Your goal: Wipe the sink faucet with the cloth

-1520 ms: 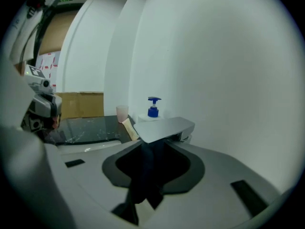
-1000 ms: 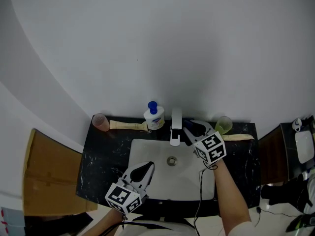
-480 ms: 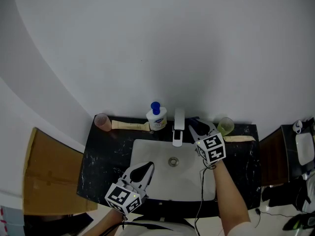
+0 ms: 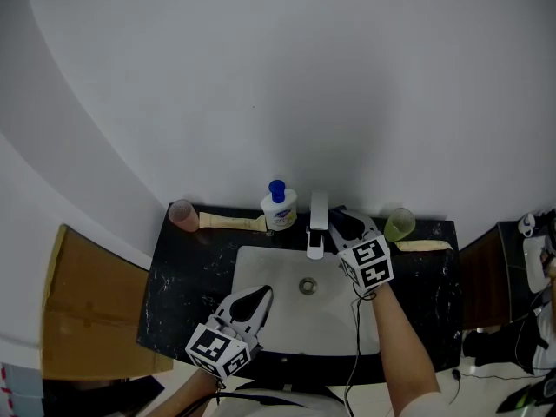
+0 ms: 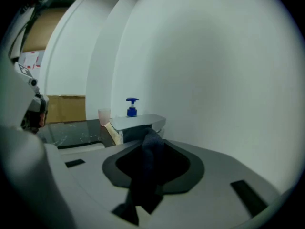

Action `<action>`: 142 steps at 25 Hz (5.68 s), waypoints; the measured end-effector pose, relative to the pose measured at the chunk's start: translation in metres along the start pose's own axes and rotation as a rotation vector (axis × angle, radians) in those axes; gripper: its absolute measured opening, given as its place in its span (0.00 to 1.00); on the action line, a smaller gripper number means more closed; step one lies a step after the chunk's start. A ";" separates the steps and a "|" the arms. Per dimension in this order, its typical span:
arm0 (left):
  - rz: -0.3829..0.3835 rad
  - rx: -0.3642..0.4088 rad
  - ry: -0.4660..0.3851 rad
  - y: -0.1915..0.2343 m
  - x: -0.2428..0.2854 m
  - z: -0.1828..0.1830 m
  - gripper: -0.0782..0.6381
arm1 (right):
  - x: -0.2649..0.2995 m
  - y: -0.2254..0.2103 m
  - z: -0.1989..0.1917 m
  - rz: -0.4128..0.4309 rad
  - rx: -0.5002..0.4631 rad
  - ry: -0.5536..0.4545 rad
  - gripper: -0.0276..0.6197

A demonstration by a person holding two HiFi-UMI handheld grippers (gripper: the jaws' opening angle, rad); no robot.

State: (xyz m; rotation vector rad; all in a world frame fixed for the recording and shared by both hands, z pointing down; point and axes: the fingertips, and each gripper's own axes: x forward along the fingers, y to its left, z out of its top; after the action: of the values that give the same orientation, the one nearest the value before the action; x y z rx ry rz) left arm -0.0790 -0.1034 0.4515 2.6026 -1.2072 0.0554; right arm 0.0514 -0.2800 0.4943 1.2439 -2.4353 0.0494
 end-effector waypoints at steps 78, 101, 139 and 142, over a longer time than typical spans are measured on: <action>0.050 0.018 0.071 0.010 0.013 -0.004 0.11 | 0.045 -0.015 -0.066 0.262 0.848 -0.002 0.20; 0.038 0.015 0.064 0.002 0.012 -0.006 0.11 | 0.045 -0.008 -0.080 0.155 0.638 0.220 0.20; 0.030 0.010 0.052 -0.002 0.009 -0.007 0.11 | 0.014 -0.013 -0.011 0.355 0.624 -0.067 0.20; 0.033 0.010 0.054 -0.003 0.008 -0.009 0.11 | 0.030 0.000 -0.058 0.313 0.541 0.153 0.20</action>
State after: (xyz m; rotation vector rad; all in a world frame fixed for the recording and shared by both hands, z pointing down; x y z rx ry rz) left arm -0.0709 -0.1047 0.4604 2.5728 -1.2344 0.1376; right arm 0.0555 -0.2908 0.5586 0.9872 -2.5362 0.9066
